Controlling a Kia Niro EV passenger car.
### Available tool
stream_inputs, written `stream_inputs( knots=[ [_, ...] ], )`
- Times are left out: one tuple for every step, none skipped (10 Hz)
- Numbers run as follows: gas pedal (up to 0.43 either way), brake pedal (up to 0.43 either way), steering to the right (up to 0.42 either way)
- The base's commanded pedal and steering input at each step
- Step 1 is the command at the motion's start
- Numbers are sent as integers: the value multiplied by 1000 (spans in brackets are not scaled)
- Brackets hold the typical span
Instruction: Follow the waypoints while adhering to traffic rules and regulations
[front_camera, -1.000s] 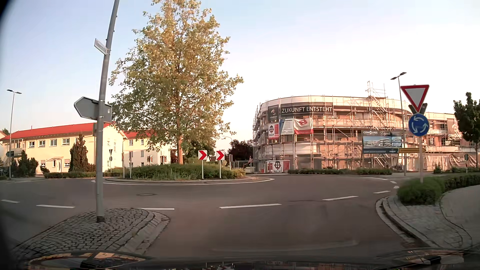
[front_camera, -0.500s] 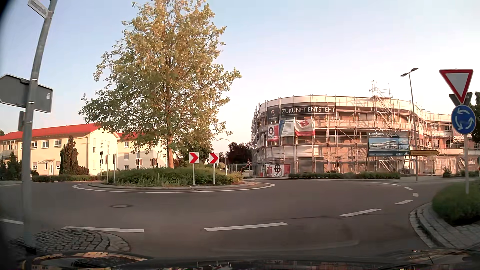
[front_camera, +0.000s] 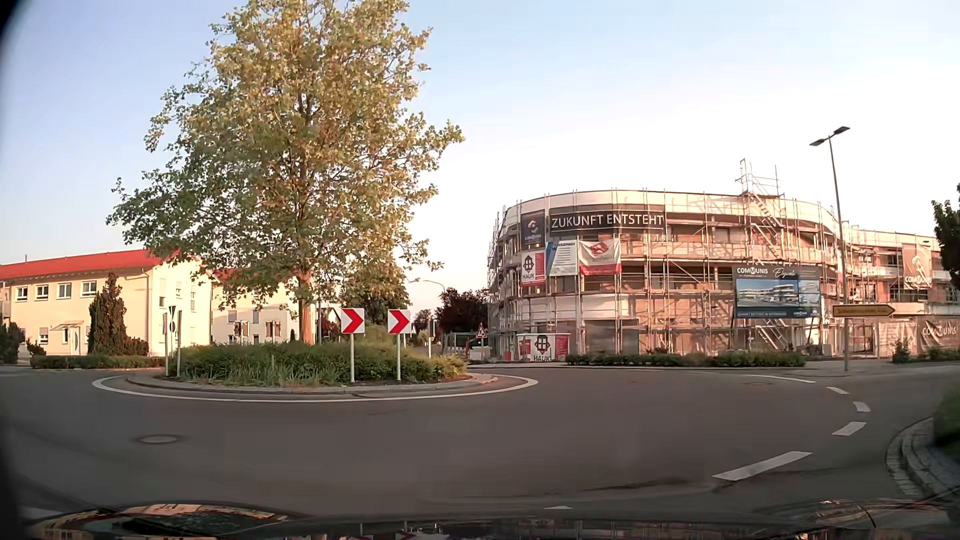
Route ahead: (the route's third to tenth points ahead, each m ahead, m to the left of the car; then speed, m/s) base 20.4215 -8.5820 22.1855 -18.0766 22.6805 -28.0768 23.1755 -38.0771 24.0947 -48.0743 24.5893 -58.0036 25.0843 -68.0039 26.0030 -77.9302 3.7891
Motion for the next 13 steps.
stream_inputs(
  knots=[
    [228, 12, 125],
    [228, 18, 144],
    [228, 18, 165],
    [228, 18, 183],
    [228, 12, 205],
    [228, 18, 230],
    [228, 12, 255],
    [228, 18, 282],
    [228, 18, 299],
    [228, 12, 308],
    [228, 18, 303],
    [228, 12, 294],
    [228, 18, 288]
  ],
)
